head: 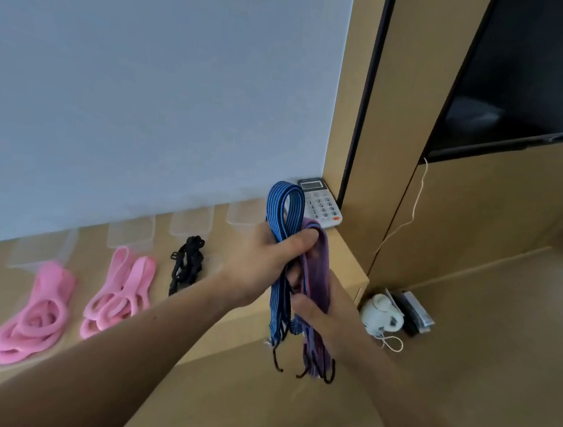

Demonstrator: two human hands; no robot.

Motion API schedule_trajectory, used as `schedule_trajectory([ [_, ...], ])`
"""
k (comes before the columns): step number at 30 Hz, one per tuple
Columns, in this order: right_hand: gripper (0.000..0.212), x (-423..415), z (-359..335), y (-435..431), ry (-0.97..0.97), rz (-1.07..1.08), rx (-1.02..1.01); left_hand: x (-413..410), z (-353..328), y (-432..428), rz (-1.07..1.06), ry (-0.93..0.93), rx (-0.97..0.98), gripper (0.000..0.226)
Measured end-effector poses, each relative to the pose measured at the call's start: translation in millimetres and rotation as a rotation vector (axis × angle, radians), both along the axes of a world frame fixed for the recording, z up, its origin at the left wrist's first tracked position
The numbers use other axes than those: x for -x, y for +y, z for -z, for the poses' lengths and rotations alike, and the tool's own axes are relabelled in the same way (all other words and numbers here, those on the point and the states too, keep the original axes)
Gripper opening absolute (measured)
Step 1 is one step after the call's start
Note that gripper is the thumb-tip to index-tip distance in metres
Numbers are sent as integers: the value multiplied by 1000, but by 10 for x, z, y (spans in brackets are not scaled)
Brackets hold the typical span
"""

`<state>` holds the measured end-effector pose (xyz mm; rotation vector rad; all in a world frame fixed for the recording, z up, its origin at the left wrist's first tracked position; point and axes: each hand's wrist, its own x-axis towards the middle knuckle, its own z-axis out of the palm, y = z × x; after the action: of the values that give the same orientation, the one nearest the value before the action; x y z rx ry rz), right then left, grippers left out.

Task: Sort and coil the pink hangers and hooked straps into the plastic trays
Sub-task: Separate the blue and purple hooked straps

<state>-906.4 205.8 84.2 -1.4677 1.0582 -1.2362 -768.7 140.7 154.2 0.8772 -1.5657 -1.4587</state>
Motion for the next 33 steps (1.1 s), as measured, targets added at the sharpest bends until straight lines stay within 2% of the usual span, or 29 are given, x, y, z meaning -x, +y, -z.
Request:
schedule_trajectory([
  [3, 19, -29, 49, -79, 99, 36, 1, -29, 77, -81, -7, 43, -71, 39],
  [7, 11, -93, 91, -247, -152, 142, -149, -100, 166, -272, -8, 50, -213, 28],
  [9, 14, -119, 96, -375, -271, 241, -215, -112, 249, -412, -110, 25, -267, 35],
  [11, 19, -153, 50, -544, -312, 306, -239, -95, 345, -529, -204, 64, -370, 33],
  [15, 19, -340, 36, -836, -23, 287, -169, 21, 480, -754, -203, 200, -525, 20],
  [19, 29, -389, 70, -1066, 162, 146, -181, 9, 534, -1128, -256, 169, -670, 20],
  [22, 22, -334, 140, -1245, 222, 92, -253, -29, 638, -1360, -183, -93, -666, 27],
  [24, 12, -294, 182, -1365, 209, 112, -282, -33, 704, -1486, -104, -176, -617, 35],
  [28, 17, -134, 234, -1686, 63, 81, -462, -72, 906, -1656, 87, -60, -751, 56],
  [31, 16, 31, 298, -2047, 11, 103, -588, -50, 1158, -1659, 184, -82, -796, 56],
  [33, 14, 125, 366, -2295, -2, 118, -670, 13, 1295, -1633, 168, -46, -800, 59],
])
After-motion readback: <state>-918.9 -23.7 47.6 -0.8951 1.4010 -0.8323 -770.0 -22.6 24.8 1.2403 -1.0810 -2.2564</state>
